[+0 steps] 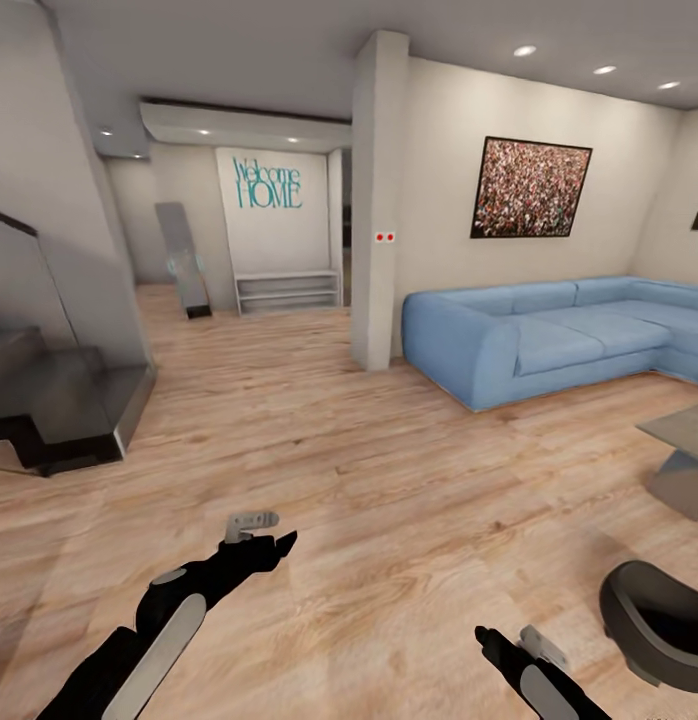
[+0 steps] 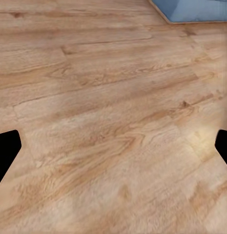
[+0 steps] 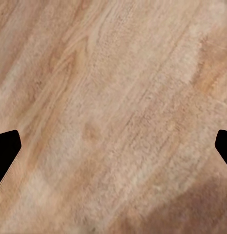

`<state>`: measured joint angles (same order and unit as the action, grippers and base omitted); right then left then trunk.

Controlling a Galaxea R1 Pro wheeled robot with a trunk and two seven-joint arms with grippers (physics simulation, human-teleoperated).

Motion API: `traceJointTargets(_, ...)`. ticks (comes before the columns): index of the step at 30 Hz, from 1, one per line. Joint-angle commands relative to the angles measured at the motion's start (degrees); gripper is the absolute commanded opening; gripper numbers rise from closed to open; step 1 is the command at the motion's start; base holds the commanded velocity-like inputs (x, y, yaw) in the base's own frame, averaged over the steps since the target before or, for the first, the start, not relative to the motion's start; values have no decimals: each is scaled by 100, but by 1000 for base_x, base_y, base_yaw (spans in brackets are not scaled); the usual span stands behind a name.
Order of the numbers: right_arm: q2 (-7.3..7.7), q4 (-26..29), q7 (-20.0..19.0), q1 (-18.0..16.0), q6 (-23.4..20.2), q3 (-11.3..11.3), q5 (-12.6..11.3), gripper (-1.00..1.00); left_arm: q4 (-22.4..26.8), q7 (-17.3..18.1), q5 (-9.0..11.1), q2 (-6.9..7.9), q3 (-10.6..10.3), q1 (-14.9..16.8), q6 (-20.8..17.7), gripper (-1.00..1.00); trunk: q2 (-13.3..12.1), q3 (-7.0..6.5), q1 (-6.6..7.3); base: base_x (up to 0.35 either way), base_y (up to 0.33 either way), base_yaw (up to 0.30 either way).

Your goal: Place each of the two pumpkins and all three candles from the living room inside a cabinet in the living room (use any cabinet), then make sure every cabinet is closed, and position the cauldron so it is next to a table in the living room.

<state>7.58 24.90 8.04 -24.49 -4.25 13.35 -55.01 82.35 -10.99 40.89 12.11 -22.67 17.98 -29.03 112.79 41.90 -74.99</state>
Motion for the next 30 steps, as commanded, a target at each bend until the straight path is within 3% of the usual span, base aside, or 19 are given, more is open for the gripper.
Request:
traceJointTargets(1, 7, 14, 49, -4, -15, 44, -33, 100, 9, -54, 57, 5, -11, 4, -29, 100, 3, 11, -2, 263, 186, -249)
traceJointTargets(9, 7, 14, 50, -4, 29, 48, -19, 100, 9, -53, 58, -6, -10, 4, -110, 100, 3, 50, -2, 263, 186, -230)
traceJointTargets(16, 11, 22, 45, -4, 57, 99, 63, 100, 9, -53, 59, -7, -18, 4, -112, 100, 3, 55, -2, 268, 186, -26)
traceJointTargets(30, 12, 40, 52, -4, 55, 50, -9, 100, 9, -54, 60, -7, -14, 4, -112, 100, 3, 55, -2, 277, 187, -14)
